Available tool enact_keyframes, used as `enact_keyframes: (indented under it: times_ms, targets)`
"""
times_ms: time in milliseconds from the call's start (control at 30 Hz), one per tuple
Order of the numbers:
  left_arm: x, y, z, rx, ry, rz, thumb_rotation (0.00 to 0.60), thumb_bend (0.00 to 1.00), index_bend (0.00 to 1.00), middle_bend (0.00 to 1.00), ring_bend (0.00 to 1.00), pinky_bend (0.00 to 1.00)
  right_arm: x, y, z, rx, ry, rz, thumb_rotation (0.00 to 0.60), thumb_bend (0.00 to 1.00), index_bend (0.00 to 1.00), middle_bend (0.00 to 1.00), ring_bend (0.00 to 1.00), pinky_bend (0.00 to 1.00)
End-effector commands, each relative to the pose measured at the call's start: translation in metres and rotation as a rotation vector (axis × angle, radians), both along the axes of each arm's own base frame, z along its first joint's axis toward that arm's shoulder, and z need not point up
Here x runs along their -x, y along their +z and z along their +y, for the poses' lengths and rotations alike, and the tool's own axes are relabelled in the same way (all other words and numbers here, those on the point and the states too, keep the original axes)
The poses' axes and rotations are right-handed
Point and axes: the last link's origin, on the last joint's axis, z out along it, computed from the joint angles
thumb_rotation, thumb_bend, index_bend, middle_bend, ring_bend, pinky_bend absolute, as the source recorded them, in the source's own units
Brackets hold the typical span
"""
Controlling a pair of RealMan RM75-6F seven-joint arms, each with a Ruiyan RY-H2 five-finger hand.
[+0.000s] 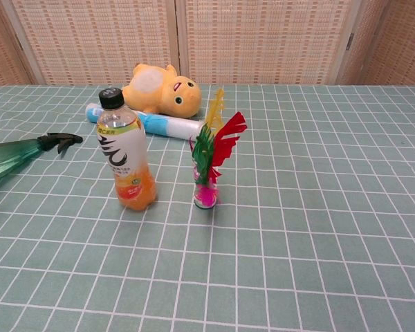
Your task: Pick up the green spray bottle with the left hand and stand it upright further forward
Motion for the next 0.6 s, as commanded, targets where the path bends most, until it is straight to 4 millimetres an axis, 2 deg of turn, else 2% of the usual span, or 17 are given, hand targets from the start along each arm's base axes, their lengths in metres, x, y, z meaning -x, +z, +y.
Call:
enact_keyframes:
  times_ms: [33, 600]
  targets:
    - [0.0000, -0.0001, 0.0002, 0.001, 0.000, 0.001, 0.600, 0.29, 0.03, 0.06, 0.00, 0.10, 0.0001, 0.0001, 0.0002, 0.001, 0.000, -0.001, 0.328, 0.00, 0.00, 0.00, 0.00, 0.00]
    - [0.0014, 0.0006, 0.0006, -0.002, 0.000, -0.002, 0.600, 0.29, 0.03, 0.06, 0.00, 0.10, -0.0003, -0.0005, -0.0006, -0.002, 0.002, -0.007, 0.326, 0.00, 0.00, 0.00, 0.00, 0.00]
